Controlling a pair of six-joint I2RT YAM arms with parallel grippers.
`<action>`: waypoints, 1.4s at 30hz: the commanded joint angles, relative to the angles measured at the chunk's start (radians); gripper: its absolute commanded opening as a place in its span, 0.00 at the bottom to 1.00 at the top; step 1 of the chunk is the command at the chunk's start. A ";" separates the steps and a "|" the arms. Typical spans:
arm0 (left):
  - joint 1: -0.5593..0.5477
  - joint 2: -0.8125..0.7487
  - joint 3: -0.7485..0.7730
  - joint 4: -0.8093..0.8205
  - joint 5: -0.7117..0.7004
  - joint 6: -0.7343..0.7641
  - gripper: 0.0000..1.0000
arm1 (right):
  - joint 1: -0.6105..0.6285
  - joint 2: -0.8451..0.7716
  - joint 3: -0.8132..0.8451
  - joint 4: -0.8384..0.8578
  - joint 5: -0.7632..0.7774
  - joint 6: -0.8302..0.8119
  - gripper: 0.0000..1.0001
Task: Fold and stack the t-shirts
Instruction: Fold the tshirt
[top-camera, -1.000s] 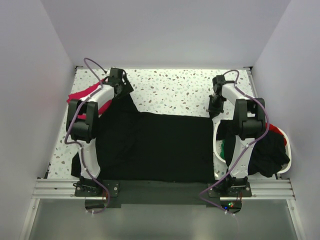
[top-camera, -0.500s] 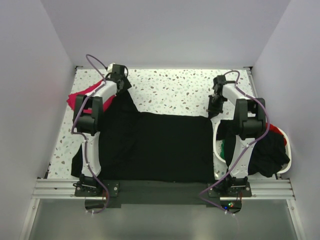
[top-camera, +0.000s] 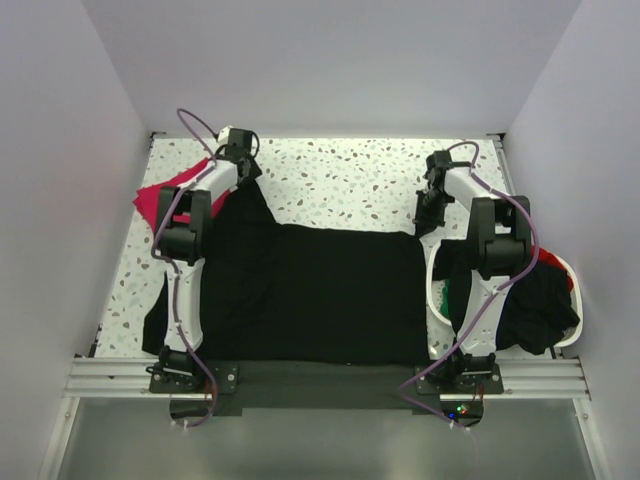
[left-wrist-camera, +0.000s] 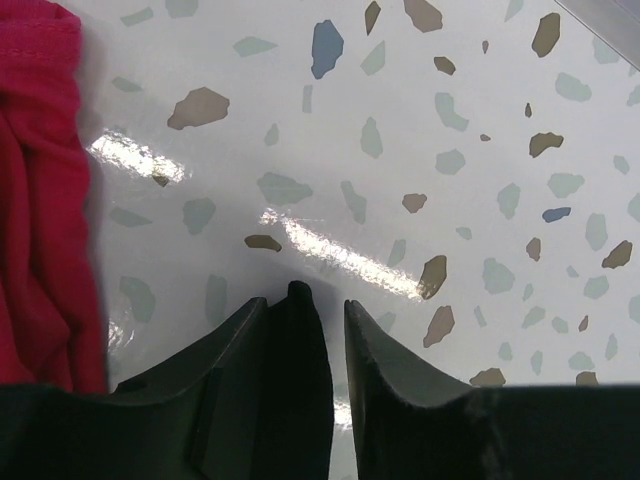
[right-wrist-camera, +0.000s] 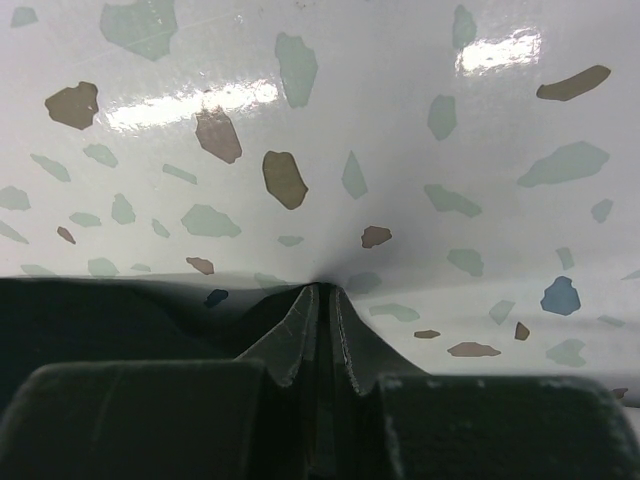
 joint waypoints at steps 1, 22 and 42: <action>0.002 0.011 0.045 0.025 -0.025 0.015 0.39 | 0.005 0.008 0.004 -0.010 -0.026 -0.006 0.03; 0.027 -0.180 -0.033 0.022 -0.038 0.018 0.00 | 0.007 -0.018 0.139 -0.104 -0.046 -0.001 0.00; 0.084 -0.941 -0.703 -0.096 -0.015 0.029 0.00 | 0.030 -0.277 -0.114 -0.126 -0.113 -0.021 0.00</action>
